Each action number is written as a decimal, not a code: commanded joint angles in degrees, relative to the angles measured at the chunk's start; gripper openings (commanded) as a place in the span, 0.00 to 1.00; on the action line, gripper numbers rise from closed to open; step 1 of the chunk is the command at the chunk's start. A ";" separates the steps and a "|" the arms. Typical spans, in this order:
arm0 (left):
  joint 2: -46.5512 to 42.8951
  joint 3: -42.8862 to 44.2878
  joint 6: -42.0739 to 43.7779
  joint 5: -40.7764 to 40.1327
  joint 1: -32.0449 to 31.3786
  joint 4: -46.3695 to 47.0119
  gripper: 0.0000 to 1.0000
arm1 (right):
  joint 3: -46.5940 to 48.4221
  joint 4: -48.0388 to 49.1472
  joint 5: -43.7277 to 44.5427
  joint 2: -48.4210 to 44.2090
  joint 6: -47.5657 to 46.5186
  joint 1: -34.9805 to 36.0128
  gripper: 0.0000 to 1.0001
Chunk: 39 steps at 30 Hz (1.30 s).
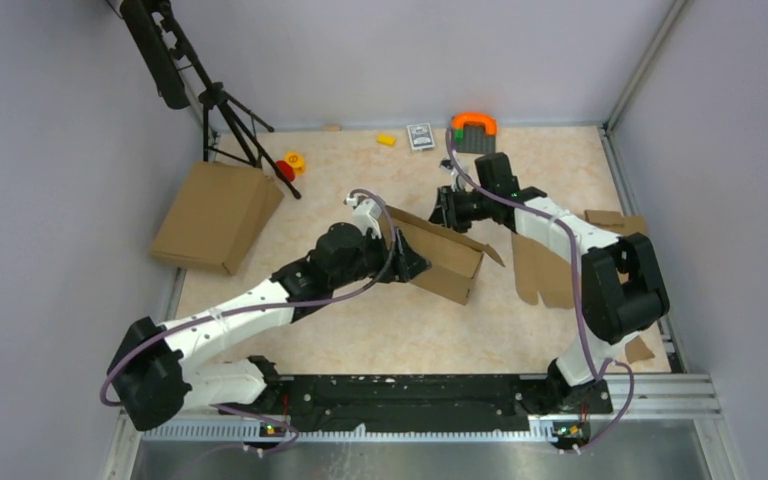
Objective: Fold the paper box
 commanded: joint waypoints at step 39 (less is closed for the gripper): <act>15.75 44.52 57.96 15.16 27.35 -50.66 0.78 | 5.06 -2.65 -0.74 0.84 -2.14 0.55 0.23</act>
